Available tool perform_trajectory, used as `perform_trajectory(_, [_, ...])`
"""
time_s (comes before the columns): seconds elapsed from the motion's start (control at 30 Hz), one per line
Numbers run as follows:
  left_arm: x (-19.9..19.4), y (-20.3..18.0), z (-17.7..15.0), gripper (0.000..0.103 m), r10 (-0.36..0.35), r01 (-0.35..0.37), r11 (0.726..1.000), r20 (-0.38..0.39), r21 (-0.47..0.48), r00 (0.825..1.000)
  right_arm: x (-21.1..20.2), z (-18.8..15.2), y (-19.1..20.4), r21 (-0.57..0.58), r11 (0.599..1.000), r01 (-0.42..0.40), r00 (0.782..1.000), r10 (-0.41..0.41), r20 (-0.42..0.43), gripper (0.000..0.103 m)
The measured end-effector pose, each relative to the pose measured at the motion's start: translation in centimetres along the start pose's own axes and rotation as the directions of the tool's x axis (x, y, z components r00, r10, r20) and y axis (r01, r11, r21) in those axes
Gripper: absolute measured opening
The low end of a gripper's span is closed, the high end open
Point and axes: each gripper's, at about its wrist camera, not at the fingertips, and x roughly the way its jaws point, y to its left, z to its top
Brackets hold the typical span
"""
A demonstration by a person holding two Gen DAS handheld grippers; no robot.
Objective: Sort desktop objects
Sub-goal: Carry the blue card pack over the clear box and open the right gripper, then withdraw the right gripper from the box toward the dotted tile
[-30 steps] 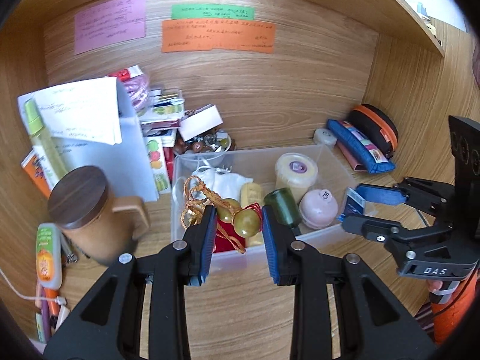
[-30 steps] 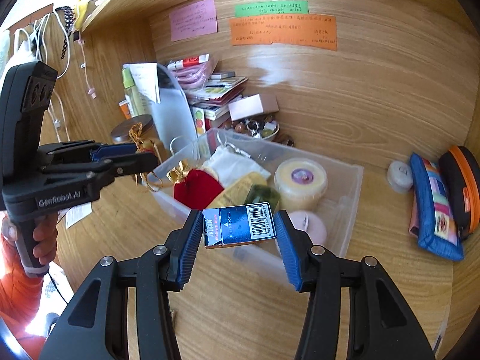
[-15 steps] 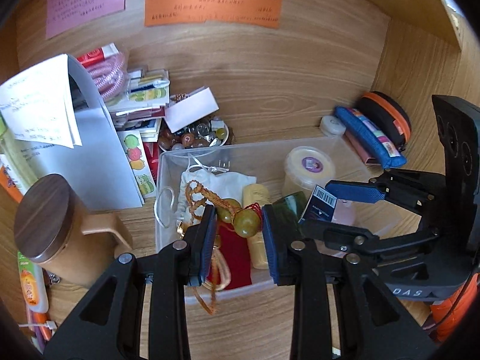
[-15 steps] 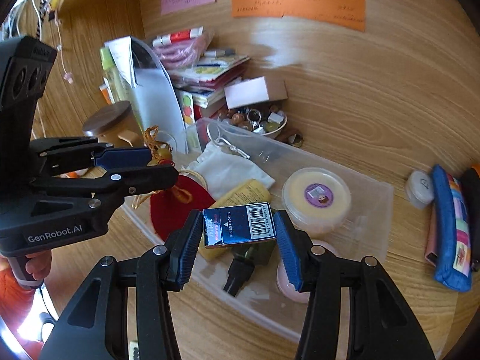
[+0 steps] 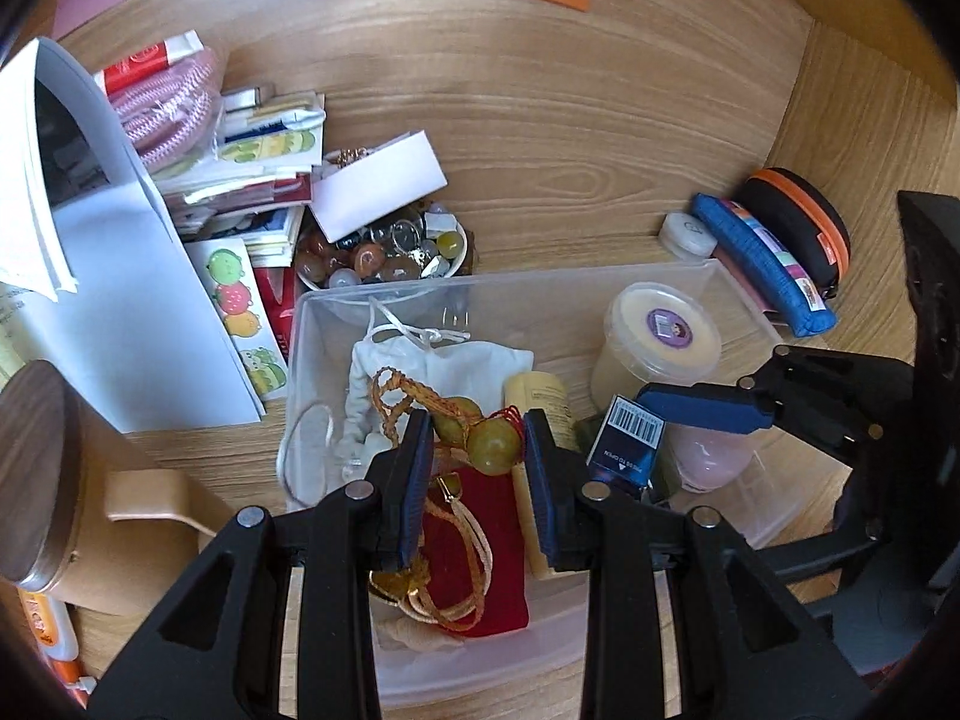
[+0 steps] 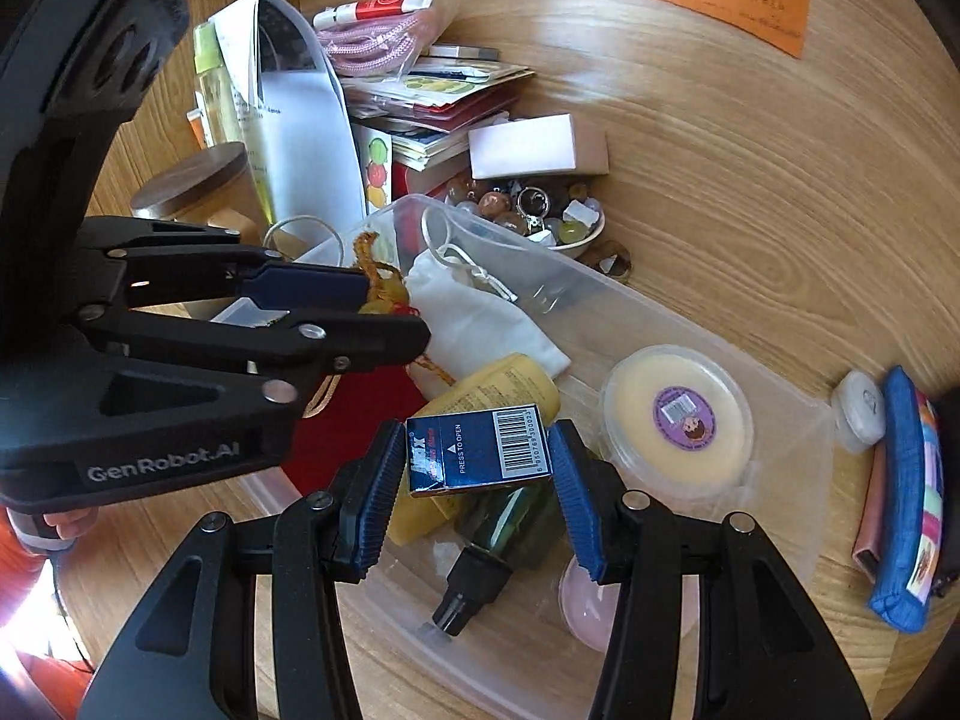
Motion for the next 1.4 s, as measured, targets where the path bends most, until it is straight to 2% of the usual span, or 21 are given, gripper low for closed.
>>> perform_trajectory(0.27, [0.8, 0.1, -0.2, 0.03, -0.004, 0.004, 1.0, -0.031, -0.004, 0.999, 0.3, 0.1, 0.1, -0.027, 0.999, 0.017, 1.0, -0.017, 0.003, 0.046])
perform_trajectory(0.37, [0.8, 0.2, -0.2, 0.03, -0.027, 0.026, 1.0, -0.041, -0.017, 0.999, 0.4, 0.2, 0.3, -0.046, 0.998, 0.039, 0.999, -0.039, 0.002, 0.046])
perform_trajectory(0.67, [-0.7, 0.9, -0.4, 0.031, -0.046, 0.044, 0.997, -0.034, -0.057, 0.998, 0.0, 0.2, 0.0, -0.028, 0.999, 0.038, 0.999, -0.038, -0.01, 0.046])
perform_trajectory(0.8, [-1.7, 0.6, -0.3, 0.037, -0.046, 0.045, 0.997, -0.02, -0.057, 0.999, -0.9, 0.1, -0.1, 0.002, 0.999, 0.047, 0.999, -0.047, 0.003, 0.048])
perform_trajectory(0.9, [-2.7, 0.3, -0.3, 0.038, -0.042, 0.041, 0.998, -0.003, -0.051, 0.999, -1.9, -0.1, -0.1, 0.02, 0.998, 0.055, 0.998, -0.056, 0.021, 0.053])
perform_trajectory(1.0, [-3.7, 0.0, -0.4, 0.042, -0.037, 0.037, 0.998, 0.012, -0.047, 0.999, -3.1, -0.3, 0.1, 0.032, 0.997, 0.067, 0.997, -0.068, 0.042, 0.056])
perform_trajectory(1.17, [-5.6, -0.6, -0.8, 0.043, -0.016, 0.018, 0.999, 0.04, -0.032, 0.999, -5.1, -0.9, 0.5, 0.034, 0.995, 0.091, 0.992, -0.094, 0.081, 0.06])
perform_trajectory(1.23, [-6.5, -0.9, -1.1, 0.057, -0.007, 0.009, 0.999, 0.058, -0.031, 0.998, -5.9, -1.1, 0.9, 0.032, 0.995, 0.099, 0.99, -0.102, 0.097, 0.061])
perform_trajectory(1.4, [-8.6, -1.3, -2.0, 0.06, 0.004, -0.002, 1.0, 0.095, -0.021, 0.995, -8.2, -2.3, 1.6, 0.034, 0.992, 0.119, 0.983, -0.123, 0.138, 0.061])
